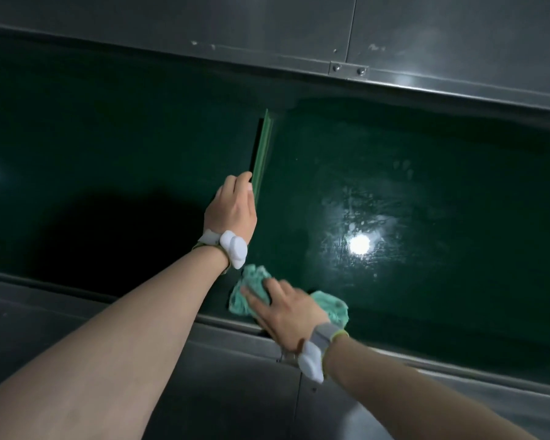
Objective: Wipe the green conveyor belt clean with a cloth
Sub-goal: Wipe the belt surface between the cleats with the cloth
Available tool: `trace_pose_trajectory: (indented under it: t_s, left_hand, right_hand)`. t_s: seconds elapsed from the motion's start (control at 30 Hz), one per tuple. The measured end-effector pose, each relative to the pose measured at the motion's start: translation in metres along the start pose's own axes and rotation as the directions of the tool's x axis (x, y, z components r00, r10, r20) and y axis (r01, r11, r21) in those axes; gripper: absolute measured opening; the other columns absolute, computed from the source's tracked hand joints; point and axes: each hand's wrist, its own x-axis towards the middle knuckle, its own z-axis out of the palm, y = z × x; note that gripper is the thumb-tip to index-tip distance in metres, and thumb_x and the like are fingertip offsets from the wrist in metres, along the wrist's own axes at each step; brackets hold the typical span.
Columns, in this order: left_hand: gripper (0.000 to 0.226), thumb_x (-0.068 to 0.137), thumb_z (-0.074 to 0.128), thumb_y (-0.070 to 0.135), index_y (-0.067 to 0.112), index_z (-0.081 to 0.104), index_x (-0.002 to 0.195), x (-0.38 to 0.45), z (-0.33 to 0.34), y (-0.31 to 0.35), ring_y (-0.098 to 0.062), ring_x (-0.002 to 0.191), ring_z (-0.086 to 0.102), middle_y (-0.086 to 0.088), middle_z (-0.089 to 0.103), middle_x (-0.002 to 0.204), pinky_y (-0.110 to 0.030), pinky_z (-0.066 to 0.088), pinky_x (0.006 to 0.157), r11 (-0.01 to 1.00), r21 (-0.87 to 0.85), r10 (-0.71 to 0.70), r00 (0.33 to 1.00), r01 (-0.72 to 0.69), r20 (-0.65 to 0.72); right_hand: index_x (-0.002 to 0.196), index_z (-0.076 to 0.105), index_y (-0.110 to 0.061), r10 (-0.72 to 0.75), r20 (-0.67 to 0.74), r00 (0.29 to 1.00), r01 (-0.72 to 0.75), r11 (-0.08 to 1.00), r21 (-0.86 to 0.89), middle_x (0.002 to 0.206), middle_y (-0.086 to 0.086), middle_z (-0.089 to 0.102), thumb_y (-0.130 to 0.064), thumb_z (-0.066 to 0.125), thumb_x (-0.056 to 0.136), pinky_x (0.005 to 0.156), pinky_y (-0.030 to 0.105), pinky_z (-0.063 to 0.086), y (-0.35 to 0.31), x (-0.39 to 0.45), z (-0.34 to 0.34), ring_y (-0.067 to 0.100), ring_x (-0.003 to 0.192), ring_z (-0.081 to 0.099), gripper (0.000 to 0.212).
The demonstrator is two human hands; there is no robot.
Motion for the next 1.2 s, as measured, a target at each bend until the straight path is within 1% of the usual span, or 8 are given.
trace_pose_trajectory:
  t_s: [0.13, 0.37, 0.53, 0.7, 0.8, 0.93, 1.1, 1.2]
  left_hand:
    - [0.033, 0.108, 0.038, 0.024, 0.012, 0.054, 0.135, 0.033, 0.007, 0.008, -0.030, 0.093, 0.058, -0.009, 0.059, 0.114, -0.041, 0.050, 0.055, 1.000, 0.003, 0.001, 0.999, -0.001, -0.041]
    - [0.024, 0.107, 0.039, 0.023, 0.013, 0.059, 0.115, 0.087, 0.016, 0.019, -0.031, 0.087, 0.057, -0.007, 0.059, 0.109, -0.034, 0.036, 0.058, 0.997, -0.035, -0.067, 0.992, 0.064, -0.108]
    - [0.028, 0.109, 0.037, 0.026, 0.011, 0.059, 0.115, 0.091, 0.024, 0.025, -0.031, 0.085, 0.055, -0.009, 0.058, 0.102, -0.038, 0.040, 0.056, 0.995, -0.040, -0.093, 0.989, 0.089, -0.118]
    - [0.025, 0.109, 0.038, 0.024, 0.009, 0.057, 0.116, 0.089, 0.027, 0.028, -0.031, 0.079, 0.053, -0.011, 0.056, 0.096, -0.037, 0.037, 0.056, 0.991, 0.022, -0.133, 0.987, 0.136, -0.095]
    - [0.018, 0.106, 0.044, 0.017, 0.007, 0.057, 0.115, 0.088, 0.032, 0.029, -0.038, 0.078, 0.057, -0.015, 0.057, 0.094, -0.041, 0.043, 0.060, 0.989, 0.055, -0.130, 0.988, 0.135, -0.084]
    - [0.026, 0.104, 0.039, 0.017, 0.010, 0.055, 0.123, 0.092, 0.032, 0.033, -0.041, 0.097, 0.060, -0.017, 0.062, 0.110, -0.047, 0.047, 0.078, 0.967, 0.124, -0.222, 0.975, 0.221, -0.008]
    - [0.038, 0.103, 0.029, 0.027, 0.006, 0.057, 0.118, 0.084, 0.038, 0.030, -0.041, 0.085, 0.060, -0.020, 0.061, 0.100, -0.046, 0.046, 0.067, 0.979, 0.156, -0.115, 0.988, 0.130, -0.102]
    - [0.037, 0.105, 0.029, 0.027, 0.007, 0.056, 0.119, 0.084, 0.038, 0.032, -0.040, 0.084, 0.059, -0.018, 0.059, 0.099, -0.046, 0.045, 0.066, 0.980, 0.162, -0.097, 0.988, 0.116, -0.122]
  right_hand:
    - [0.154, 0.040, -0.024, -0.153, 0.007, 0.988, 0.153, 0.980, -0.128, 0.112, 0.009, 0.053, -0.028, 0.061, 0.090, 0.063, 0.038, 0.056, 0.033, 0.015, -0.005, 0.028, 0.085, 0.056, 0.067]
    - [0.155, 0.040, -0.027, 0.185, -0.216, 0.959, -0.214, 0.970, -0.119, 0.108, 0.010, 0.047, -0.038, 0.061, 0.097, 0.056, 0.040, 0.054, 0.114, 0.095, -0.060, 0.031, 0.086, 0.054, 0.062]
    - [0.157, 0.030, -0.034, 0.364, -0.147, 0.920, -0.381, 0.919, -0.106, 0.122, 0.013, 0.041, -0.043, 0.051, 0.100, 0.075, 0.045, 0.052, 0.188, 0.170, -0.117, 0.039, 0.105, 0.051, 0.062]
    - [0.160, 0.021, -0.034, 0.535, -0.076, 0.842, -0.540, 0.832, -0.131, 0.134, 0.015, 0.036, -0.027, 0.054, 0.096, 0.086, 0.043, 0.046, 0.231, 0.227, -0.166, 0.039, 0.116, 0.046, 0.072]
    - [0.159, 0.023, -0.030, 0.541, -0.110, 0.834, -0.551, 0.826, -0.118, 0.137, 0.017, 0.036, -0.023, 0.049, 0.097, 0.084, 0.043, 0.047, 0.220, 0.233, -0.159, 0.039, 0.116, 0.047, 0.068]
    - [0.159, 0.025, -0.026, 0.372, -0.144, 0.917, -0.393, 0.904, -0.166, 0.132, 0.016, 0.043, -0.024, 0.041, 0.100, 0.079, 0.042, 0.045, 0.186, 0.227, -0.129, 0.038, 0.109, 0.051, 0.061]
    - [0.160, 0.026, -0.027, 0.429, -0.190, 0.883, -0.453, 0.885, -0.106, 0.129, 0.015, 0.044, -0.035, 0.039, 0.105, 0.077, 0.042, 0.044, 0.213, 0.221, -0.136, 0.037, 0.105, 0.051, 0.057]
    - [0.157, 0.034, -0.030, 0.557, -0.258, 0.790, -0.573, 0.820, 0.015, 0.123, 0.016, 0.046, -0.048, 0.038, 0.106, 0.073, 0.041, 0.045, 0.249, 0.188, -0.148, 0.038, 0.102, 0.052, 0.054]
